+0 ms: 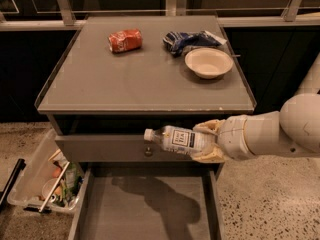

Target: Place blue plastic bottle into middle drawer

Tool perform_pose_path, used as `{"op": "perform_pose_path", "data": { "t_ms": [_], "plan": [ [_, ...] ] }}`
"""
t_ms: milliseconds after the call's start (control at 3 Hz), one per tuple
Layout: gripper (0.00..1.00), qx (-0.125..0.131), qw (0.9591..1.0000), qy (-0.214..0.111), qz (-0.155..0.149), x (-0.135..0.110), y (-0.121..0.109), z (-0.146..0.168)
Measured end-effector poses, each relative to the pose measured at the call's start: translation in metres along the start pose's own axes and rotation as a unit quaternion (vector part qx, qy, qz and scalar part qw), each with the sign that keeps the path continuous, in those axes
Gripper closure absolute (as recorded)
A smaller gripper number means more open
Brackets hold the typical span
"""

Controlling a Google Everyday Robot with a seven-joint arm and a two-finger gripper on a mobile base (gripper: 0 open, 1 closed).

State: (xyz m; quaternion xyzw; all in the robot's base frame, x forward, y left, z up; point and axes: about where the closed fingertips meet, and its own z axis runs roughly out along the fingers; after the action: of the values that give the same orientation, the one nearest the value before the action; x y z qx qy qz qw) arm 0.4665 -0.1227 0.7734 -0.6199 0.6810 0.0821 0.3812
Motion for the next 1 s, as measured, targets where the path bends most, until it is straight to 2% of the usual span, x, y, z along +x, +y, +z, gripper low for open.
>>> {"op": "perform_pose_path", "data": {
  "t_ms": [333, 667, 1000],
  "plan": [
    [1.0, 0.0, 1.0, 0.0, 0.0, 0.0, 0.0, 0.0],
    [1.0, -0.018, 0.9991, -0.02, 0.032, 0.006, 0.02, 0.023],
    [1.0, -0.036, 0.9973, -0.026, 0.059, 0.013, 0.055, 0.06]
  ]
}}
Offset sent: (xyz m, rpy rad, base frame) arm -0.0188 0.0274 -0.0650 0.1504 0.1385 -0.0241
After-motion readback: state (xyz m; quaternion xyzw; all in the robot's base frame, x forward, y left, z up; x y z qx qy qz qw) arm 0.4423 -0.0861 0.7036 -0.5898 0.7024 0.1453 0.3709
